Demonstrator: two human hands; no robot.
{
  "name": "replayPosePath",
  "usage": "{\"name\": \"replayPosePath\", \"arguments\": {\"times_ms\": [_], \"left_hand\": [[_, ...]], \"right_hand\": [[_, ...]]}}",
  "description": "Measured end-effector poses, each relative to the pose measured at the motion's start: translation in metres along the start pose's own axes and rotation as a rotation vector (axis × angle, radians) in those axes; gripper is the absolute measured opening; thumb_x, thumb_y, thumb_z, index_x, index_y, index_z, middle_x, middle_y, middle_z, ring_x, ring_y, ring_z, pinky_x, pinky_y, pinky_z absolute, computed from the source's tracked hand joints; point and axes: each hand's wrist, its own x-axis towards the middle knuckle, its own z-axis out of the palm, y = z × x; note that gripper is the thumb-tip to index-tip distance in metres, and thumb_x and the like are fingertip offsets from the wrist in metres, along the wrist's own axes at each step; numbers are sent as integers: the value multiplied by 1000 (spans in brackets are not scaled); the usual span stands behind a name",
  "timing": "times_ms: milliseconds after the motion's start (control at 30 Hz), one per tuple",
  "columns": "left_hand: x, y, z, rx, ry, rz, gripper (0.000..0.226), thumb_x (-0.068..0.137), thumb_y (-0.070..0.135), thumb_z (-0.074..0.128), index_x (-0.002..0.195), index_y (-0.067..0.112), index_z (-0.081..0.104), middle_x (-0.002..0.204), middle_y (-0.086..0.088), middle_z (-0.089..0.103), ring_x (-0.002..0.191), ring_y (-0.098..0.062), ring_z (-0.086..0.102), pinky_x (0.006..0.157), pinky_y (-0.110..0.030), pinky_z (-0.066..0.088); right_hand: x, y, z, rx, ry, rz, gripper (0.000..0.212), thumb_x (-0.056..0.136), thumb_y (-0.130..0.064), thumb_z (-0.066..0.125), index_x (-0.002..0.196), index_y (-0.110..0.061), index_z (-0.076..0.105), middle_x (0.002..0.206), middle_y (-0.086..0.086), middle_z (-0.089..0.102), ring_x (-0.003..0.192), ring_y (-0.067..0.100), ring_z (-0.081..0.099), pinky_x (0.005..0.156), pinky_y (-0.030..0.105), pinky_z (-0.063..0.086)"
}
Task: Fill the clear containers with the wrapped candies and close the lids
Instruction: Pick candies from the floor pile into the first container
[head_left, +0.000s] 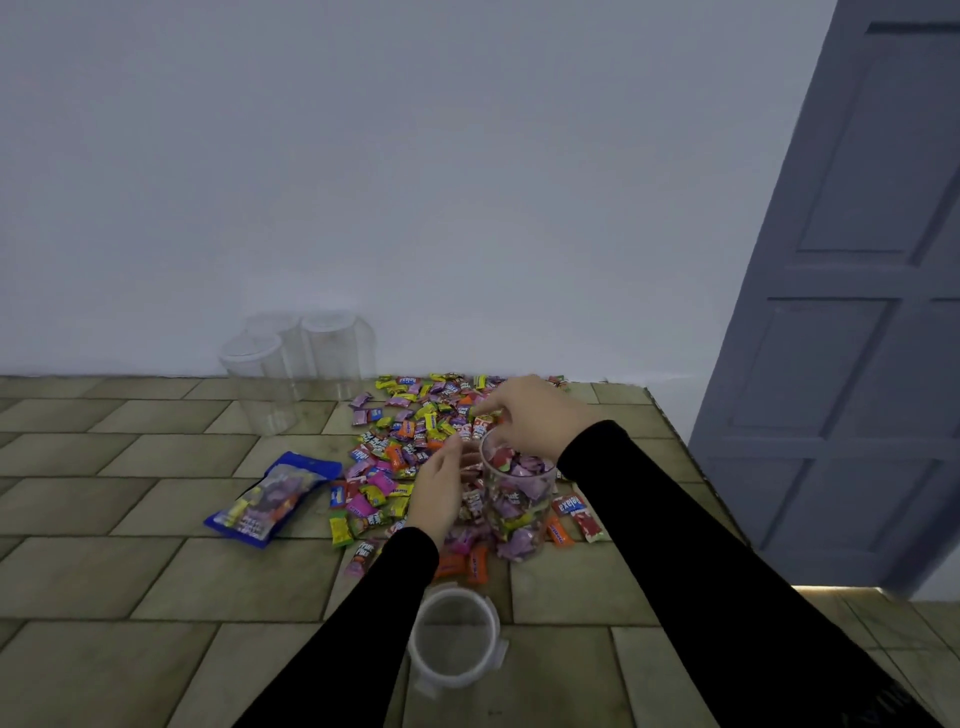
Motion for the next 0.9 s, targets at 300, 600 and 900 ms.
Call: {"name": "replayPosePath", "arguments": {"times_ms": [300, 600, 900], "left_hand": [[16, -13, -70, 526, 201, -47, 20, 94, 22, 57, 110, 13, 64, 105, 0, 64, 95, -15, 58, 76, -26, 42], [62, -19, -124, 789, 209, -114, 34, 96, 17, 52, 127, 6, 54, 125, -13, 58, 116, -26, 55, 95, -32, 45], [131, -20, -137, 896, 147, -69, 32, 95, 8, 47, 126, 1, 55, 126, -18, 58, 115, -31, 54, 94, -36, 44]], "right_hand": [[51, -54, 52, -35, 51, -79, 27, 96, -17, 51, 117, -9, 66, 120, 11, 64, 110, 25, 59, 93, 32, 44], [136, -61, 114, -212, -64, 6, 32, 93, -2, 47, 120, -6, 63, 124, 15, 57, 111, 29, 58, 92, 38, 51], [220, -50, 146, -310, -78, 5, 32, 94, 5, 40, 120, -1, 58, 129, 16, 50, 119, 32, 50, 96, 40, 48]]}}
